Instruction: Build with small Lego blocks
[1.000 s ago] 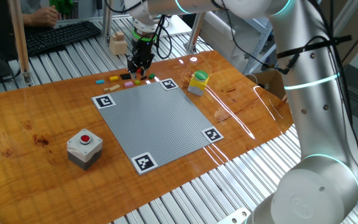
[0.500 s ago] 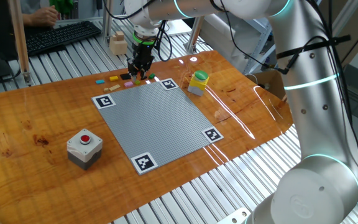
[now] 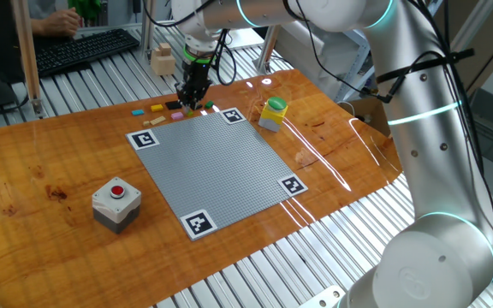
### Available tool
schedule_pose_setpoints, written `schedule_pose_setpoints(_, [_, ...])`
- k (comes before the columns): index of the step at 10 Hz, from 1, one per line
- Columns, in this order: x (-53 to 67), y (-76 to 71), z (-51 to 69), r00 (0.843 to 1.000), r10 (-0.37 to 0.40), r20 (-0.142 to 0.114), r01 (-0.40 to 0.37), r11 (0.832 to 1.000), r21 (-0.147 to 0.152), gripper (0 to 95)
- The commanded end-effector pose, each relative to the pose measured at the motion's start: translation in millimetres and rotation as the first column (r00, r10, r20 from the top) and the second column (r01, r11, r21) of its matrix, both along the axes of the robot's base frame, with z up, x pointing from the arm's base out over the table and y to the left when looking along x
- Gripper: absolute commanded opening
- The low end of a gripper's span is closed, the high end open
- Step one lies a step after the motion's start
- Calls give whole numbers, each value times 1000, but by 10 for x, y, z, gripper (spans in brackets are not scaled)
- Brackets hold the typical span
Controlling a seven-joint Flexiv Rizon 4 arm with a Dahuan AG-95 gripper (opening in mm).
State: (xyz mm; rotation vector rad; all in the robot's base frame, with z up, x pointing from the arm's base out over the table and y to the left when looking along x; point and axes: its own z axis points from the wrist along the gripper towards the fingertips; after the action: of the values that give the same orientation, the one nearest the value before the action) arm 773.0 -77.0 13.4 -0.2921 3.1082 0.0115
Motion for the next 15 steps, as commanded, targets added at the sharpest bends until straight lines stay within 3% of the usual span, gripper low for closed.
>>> schedule_pose_setpoints(1, [-10,-4,-15,1000,-3,2,3,1000,4,190])
schedule_pose_setpoints(7, [-14,-7,-59,1000,-1,0,1,1000,8,190])
schedule_pose_setpoints(8, [-14,-6,-61,1000,7,-3,-7,1000,5,0])
schedule_pose_setpoints(12, [-14,-7,-59,1000,5,-6,-5,1000,6,0])
schedule_pose_setpoints(15, [-13,-9,-4,1000,-4,-9,5,1000,23,0])
